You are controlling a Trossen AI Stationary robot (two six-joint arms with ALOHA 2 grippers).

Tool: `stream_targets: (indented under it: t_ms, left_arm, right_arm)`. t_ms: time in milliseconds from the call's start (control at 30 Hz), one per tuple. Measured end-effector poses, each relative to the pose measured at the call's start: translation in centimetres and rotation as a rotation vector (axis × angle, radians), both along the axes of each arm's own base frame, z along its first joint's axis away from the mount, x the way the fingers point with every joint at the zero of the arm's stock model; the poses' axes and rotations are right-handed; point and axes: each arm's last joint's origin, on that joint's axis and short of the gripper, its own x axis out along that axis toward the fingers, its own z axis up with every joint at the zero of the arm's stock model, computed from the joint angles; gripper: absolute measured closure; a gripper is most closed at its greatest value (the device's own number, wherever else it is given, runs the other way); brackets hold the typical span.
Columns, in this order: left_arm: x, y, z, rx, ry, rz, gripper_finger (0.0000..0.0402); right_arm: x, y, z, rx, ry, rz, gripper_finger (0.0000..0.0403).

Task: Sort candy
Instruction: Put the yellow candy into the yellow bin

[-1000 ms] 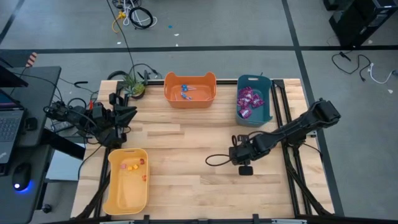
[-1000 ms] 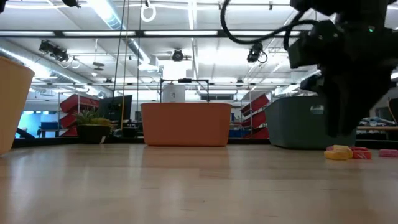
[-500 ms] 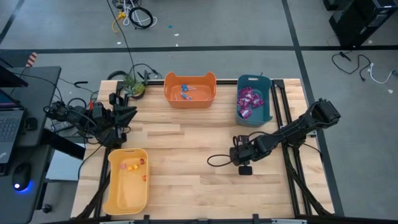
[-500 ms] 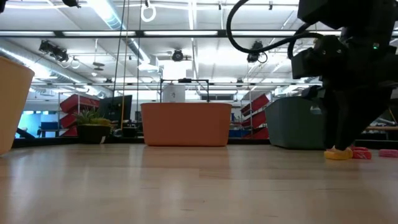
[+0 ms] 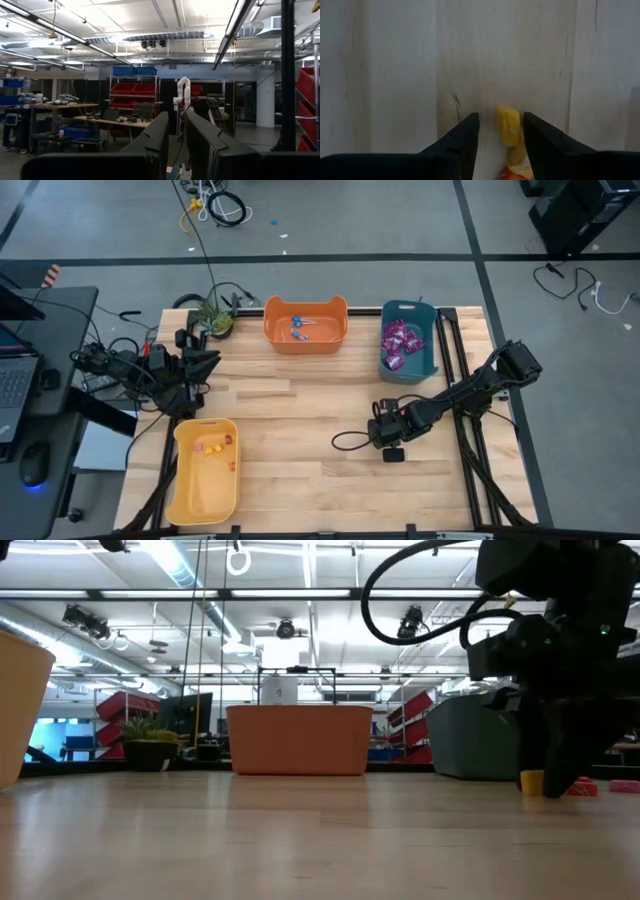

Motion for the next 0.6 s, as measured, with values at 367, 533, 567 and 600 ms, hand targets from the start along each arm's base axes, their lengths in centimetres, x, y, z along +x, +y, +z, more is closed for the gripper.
stream_targets:
  t_ms: [367,533,567,600]
  left_arm:
    - [0.01,0.01,-0.01,-0.001,0.002,0.004,0.0335]
    - [0.01,0.01,-0.02,-0.001,0.003,0.004,0.0335]
    - [0.01,0.01,-0.03,0.000,0.004,0.004,0.0335]
    - [0.02,0.00,-0.04,0.000,0.005,0.004,0.0335]
  right_arm:
    - [0.05,0.04,-0.03,0.008,-0.002,-0.006,0.0267]
    - [0.06,0.06,-0.02,0.016,-0.002,-0.010,0.0297]
    - [0.07,0.07,-0.02,0.018,-0.003,-0.011,0.0305]
    - [0.07,0.07,-0.02,0.019,-0.003,-0.011,0.0313]
